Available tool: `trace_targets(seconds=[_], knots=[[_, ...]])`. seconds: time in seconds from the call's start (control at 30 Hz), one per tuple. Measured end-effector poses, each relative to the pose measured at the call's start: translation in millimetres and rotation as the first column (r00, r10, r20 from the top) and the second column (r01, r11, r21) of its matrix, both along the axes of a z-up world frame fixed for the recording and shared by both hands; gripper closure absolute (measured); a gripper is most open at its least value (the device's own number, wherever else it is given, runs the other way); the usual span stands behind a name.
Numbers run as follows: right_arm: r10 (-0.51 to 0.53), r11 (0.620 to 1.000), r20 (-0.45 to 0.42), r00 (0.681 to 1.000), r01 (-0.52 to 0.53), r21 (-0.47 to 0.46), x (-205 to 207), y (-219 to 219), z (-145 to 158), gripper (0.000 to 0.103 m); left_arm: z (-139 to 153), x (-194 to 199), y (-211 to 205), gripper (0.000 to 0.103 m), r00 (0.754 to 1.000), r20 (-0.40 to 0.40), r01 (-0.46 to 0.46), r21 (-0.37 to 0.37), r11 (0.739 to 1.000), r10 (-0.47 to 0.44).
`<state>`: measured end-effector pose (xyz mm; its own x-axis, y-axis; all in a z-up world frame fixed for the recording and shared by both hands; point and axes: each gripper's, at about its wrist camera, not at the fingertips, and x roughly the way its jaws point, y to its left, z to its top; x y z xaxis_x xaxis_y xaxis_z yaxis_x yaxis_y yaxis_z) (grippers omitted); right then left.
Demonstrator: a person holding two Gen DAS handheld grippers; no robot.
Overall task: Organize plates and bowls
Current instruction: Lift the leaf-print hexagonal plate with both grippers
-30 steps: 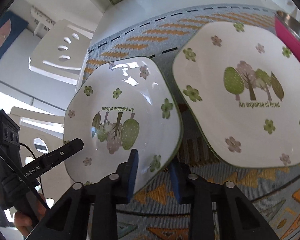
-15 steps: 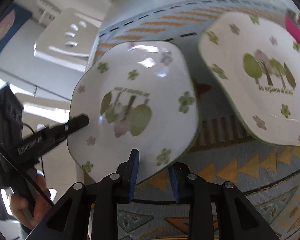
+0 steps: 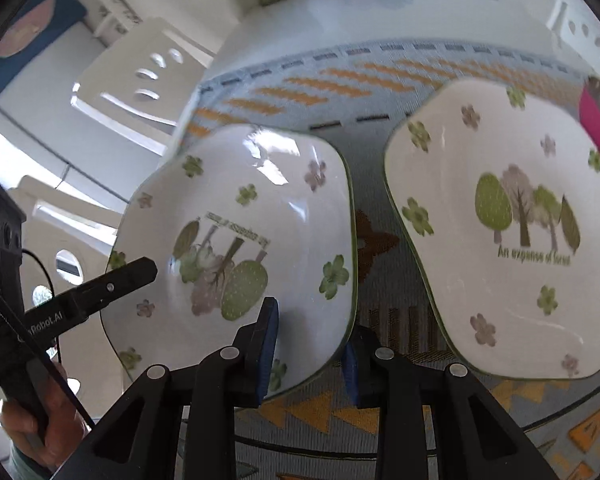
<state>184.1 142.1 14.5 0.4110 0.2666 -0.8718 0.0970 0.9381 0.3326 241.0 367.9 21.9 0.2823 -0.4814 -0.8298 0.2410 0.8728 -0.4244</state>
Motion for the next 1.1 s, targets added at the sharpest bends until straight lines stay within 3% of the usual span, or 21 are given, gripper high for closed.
trace_targets(seconds=[0.07,0.23,0.43,0.83,1.1], knots=[[0.010,1.000,0.018,1.000,-0.010,-0.002,0,-1,6,0.075,9,-1,2,0.077,1.000,0.025,0.002,-0.027,1.000,-0.001],[0.018,0.999,0.058,0.998,-0.020,0.027,-9,-4,22,0.075,19,-12,-3,0.077,0.997,0.071,0.023,0.038,0.999,-0.025],[0.038,0.999,0.099,0.994,-0.041,0.026,-25,0,40,0.075,35,-35,6,0.077,0.995,0.098,-0.002,0.024,1.000,-0.001],[0.042,0.996,0.186,0.982,-0.056,0.071,-89,-5,92,0.075,101,-101,1,0.077,0.973,0.225,-0.045,0.009,0.999,0.042],[0.046,0.997,0.241,0.969,-0.060,0.054,-134,-26,123,0.075,130,-146,-20,0.077,0.954,0.292,-0.067,0.005,0.998,0.062]])
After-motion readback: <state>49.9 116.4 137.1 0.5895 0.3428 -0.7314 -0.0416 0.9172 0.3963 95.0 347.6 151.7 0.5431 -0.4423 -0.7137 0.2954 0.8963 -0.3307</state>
